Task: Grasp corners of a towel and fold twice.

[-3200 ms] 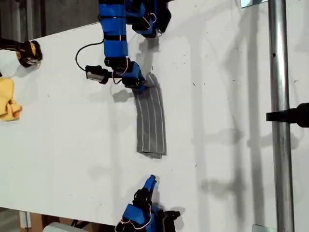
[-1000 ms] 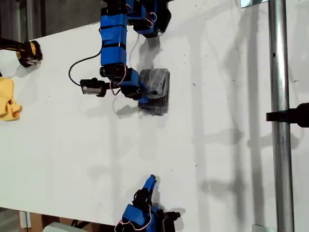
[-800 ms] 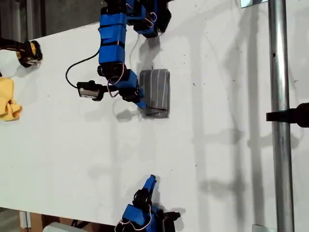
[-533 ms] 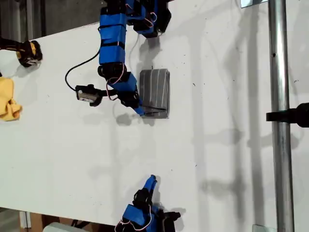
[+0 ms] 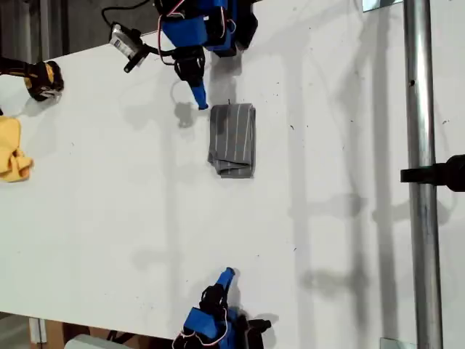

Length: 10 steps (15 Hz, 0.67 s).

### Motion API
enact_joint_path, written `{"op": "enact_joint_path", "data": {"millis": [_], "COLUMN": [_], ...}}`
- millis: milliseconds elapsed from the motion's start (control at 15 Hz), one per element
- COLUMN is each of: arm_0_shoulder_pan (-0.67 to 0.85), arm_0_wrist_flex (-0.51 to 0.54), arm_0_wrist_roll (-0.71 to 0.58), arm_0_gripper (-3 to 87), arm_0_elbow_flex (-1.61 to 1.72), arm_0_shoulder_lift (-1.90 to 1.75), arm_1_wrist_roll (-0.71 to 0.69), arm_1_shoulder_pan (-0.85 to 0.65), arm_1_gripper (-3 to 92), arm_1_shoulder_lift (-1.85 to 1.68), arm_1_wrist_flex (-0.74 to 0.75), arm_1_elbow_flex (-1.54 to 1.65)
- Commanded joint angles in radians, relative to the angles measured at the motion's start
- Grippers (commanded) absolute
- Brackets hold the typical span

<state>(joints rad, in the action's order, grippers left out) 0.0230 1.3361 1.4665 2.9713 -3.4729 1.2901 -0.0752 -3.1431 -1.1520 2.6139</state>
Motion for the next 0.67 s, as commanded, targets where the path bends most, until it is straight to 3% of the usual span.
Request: {"op": "enact_joint_path", "data": {"millis": [0,133,267,333,400,467,533,600], "arm_0_shoulder_pan": [0.041,0.063,0.048,0.041,0.049,0.051,0.057,0.057], "arm_0_wrist_flex": [-0.015,0.003,-0.04,-0.095,-0.143,-0.08,-0.04,-0.038], "arm_0_wrist_roll": [-0.026,0.133,0.236,0.183,0.126,0.204,0.198,-0.011], "arm_0_gripper": [-1.4,-1.3,1.8,7.9,8.1,6.5,5.3,5.3], "arm_0_elbow_flex": [0.008,0.095,0.147,0.149,0.152,0.152,0.149,0.149], "arm_0_shoulder_lift": [-0.008,-0.008,-0.008,-0.008,-0.008,-0.008,0.006,-0.003], "arm_1_wrist_roll": [0.034,0.043,0.144,0.207,0.206,0.206,0.206,0.206], "arm_1_shoulder_pan": [0.026,-0.008,-0.029,-0.023,-0.002,0.035,0.071,0.101], "arm_1_gripper": [-0.1,-0.1,1.0,11.3,11.5,11.5,11.5,11.5], "arm_1_shoulder_lift": [-0.141,-0.141,-0.146,-0.146,-0.146,-0.146,-0.146,-0.146], "arm_1_wrist_flex": [-0.015,-0.08,-0.199,-0.279,-0.278,-0.276,-0.276,-0.276], "arm_1_elbow_flex": [0.114,0.14,0.209,0.25,0.284,0.288,0.285,0.284]}}
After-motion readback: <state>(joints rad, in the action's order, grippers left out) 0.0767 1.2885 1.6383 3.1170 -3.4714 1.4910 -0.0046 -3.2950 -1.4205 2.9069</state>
